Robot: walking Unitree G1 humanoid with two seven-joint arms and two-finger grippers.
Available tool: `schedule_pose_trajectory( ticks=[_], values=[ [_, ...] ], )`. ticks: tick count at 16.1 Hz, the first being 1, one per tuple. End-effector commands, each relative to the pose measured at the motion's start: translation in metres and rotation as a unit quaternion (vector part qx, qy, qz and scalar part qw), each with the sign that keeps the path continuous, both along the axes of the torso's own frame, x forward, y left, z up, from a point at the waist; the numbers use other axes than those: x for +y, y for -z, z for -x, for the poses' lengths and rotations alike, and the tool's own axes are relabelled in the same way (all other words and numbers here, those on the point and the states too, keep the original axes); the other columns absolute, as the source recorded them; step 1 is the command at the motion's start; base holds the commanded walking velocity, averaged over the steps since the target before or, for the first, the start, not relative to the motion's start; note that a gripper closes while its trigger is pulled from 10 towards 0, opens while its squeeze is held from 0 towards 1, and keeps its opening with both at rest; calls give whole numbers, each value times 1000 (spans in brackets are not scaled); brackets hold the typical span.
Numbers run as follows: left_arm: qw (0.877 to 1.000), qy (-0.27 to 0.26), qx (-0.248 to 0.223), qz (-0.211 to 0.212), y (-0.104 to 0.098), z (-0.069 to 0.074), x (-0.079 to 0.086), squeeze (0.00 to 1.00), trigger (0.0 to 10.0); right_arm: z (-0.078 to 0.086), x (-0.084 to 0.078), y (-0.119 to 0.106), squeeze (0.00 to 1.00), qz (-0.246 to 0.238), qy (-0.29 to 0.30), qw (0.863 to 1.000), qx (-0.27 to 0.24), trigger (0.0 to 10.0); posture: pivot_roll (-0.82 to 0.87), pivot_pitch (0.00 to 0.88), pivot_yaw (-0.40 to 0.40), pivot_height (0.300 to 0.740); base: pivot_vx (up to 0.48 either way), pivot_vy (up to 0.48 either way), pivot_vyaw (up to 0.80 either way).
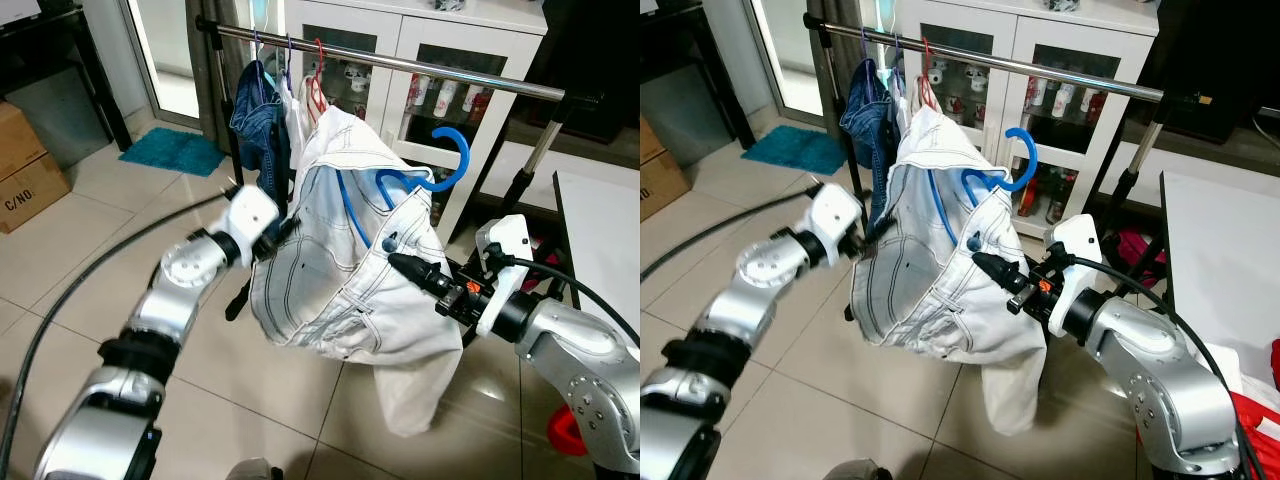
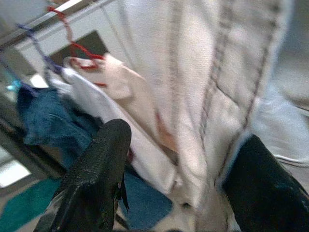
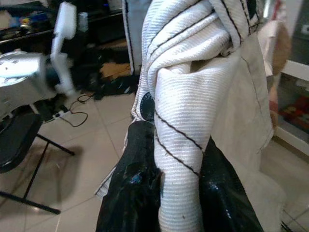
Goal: Hang hanger
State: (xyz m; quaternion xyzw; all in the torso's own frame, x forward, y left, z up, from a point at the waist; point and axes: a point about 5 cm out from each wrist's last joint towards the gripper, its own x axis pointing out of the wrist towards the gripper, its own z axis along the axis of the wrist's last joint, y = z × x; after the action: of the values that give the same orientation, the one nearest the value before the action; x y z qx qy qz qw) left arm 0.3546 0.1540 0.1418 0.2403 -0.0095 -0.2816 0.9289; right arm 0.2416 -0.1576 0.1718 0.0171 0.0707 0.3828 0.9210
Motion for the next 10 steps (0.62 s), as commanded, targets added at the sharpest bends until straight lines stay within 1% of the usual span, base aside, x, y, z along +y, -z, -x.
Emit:
schedule_pose_trajectory(
  ticks=[1,3,4,5,10],
  values=[
    [1000,-16,-18,-8,-9,-5,7,0,10000,4,2,-18,0,-16,-23,998,-48,0,11,0,-1,740,0,0,0],
    [1000,-18,-22,-14,-11,-7,10,0,10000,7,3,-19,0,-20,-41,998,-48,0,11,0,-5,740,0,0,0],
    [999,-19,-24,-16,-11,-9,11,0,3922,8,4,-20,0,-20,-48,998,-48,0,11,0,-6,740,0,0,0],
    [999,-19,-25,-17,-11,-9,11,0,0,8,4,-20,0,-20,-51,997,-47,0,11,0,-7,740,0,0,0],
    [999,-17,-38,-3,-20,-12,15,0,0,10,3,-15,0,-7,-61,997,-36,0,12,0,-7,740,0,0,0]
  ],
)
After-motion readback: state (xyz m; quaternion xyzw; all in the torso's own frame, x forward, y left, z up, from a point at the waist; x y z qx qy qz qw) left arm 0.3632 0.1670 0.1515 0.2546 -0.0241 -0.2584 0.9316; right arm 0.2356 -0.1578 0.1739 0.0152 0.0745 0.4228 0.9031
